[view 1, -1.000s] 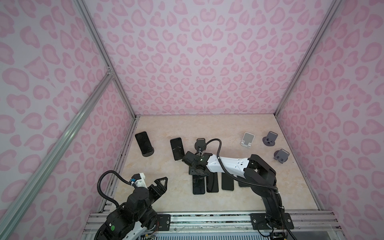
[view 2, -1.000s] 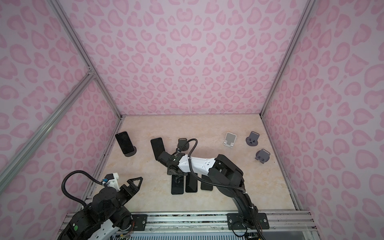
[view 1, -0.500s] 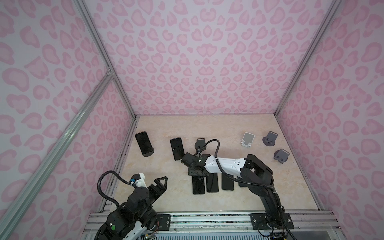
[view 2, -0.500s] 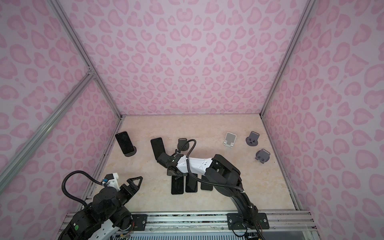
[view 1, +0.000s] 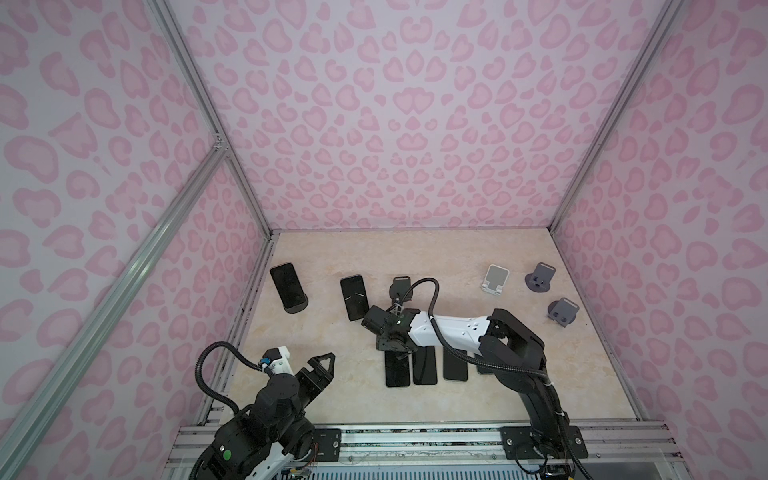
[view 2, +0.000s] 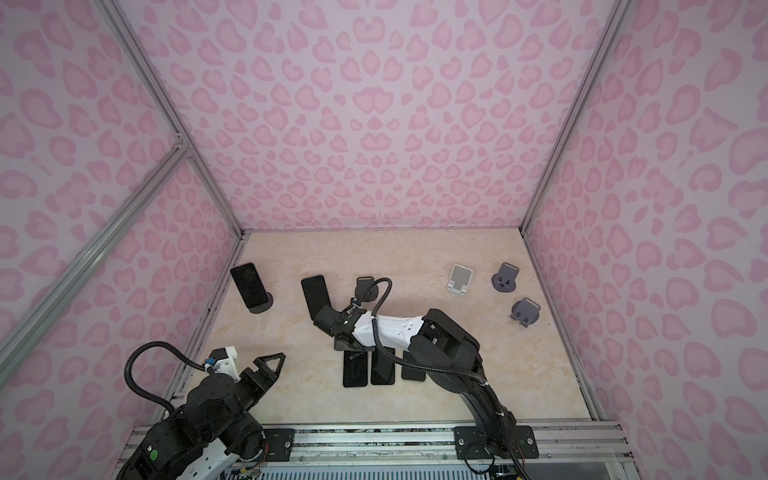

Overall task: Remove the phone from the phone stand
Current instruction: 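Lower the phone flat beside the other flat phones and open the right gripper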

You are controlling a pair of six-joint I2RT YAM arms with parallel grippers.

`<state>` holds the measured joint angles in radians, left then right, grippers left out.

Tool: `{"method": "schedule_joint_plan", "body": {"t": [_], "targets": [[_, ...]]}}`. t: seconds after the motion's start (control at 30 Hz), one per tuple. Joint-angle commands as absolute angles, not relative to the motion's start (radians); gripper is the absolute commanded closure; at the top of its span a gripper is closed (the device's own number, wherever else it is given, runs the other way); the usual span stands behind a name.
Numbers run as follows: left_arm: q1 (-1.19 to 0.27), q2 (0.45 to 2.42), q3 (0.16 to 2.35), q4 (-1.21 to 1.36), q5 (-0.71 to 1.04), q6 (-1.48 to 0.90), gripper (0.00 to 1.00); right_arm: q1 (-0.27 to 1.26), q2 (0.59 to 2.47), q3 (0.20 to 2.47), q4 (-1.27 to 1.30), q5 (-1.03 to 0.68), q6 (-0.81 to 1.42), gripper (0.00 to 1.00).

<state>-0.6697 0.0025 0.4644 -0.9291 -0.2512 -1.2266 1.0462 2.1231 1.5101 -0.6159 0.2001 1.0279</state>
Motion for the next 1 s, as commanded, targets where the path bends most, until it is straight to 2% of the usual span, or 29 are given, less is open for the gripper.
{"method": "schedule_joint_plan", "body": {"t": [0.0, 0.63, 0.97], "targets": [[-0.668, -0.066, 0.471, -0.93, -0.268, -1.235, 0.08, 1.045, 2.143, 1.494, -0.614, 0.164, 1.045, 0.25], [-0.668, -0.049, 0.477, -0.927, -0.266, -1.237, 0.08, 1.043, 2.105, 1.465, -0.602, 0.152, 1.021, 0.18], [-0.669, 0.01, 0.556, -0.939, -0.318, -1.193, 0.08, 1.044, 1.946, 1.547, -0.688, 0.192, 0.869, 0.06]]}}
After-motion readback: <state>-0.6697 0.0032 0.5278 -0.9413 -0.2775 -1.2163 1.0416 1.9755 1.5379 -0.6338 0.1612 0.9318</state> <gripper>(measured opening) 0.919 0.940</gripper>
